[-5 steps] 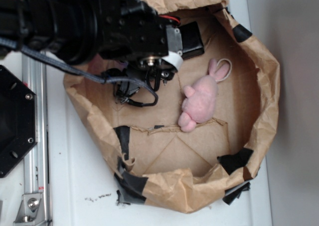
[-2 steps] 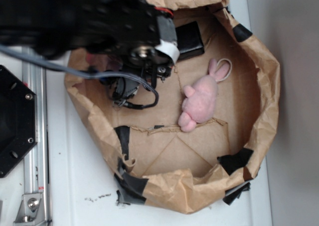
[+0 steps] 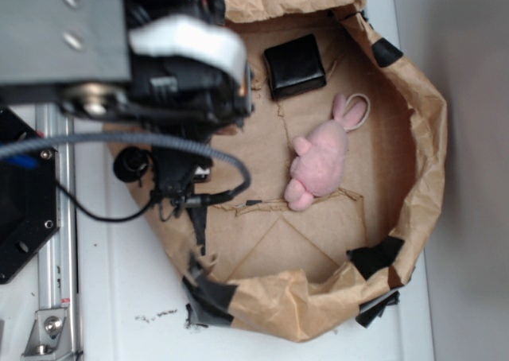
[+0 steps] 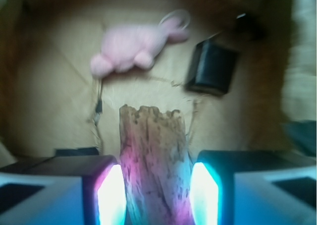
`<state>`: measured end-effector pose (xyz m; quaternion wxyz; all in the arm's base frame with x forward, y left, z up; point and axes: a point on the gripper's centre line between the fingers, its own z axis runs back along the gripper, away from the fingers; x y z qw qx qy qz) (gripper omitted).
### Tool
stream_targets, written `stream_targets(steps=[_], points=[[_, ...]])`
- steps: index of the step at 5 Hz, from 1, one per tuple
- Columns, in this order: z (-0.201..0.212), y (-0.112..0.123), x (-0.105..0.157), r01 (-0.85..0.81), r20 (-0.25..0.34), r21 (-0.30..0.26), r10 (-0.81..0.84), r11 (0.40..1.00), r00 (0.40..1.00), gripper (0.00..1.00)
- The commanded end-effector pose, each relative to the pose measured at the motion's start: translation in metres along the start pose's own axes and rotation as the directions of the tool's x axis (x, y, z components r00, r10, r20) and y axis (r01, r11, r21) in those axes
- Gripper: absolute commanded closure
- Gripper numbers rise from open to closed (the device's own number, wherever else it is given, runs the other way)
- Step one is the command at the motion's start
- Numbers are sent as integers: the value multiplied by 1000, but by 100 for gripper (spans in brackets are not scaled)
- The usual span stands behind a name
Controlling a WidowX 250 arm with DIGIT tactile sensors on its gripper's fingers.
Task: Grab the wood chip.
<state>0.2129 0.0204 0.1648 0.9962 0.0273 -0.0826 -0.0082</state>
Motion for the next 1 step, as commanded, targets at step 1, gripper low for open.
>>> stream_targets(steps=[1], points=[[40, 4, 25, -21, 48, -88, 25, 996, 999, 100]])
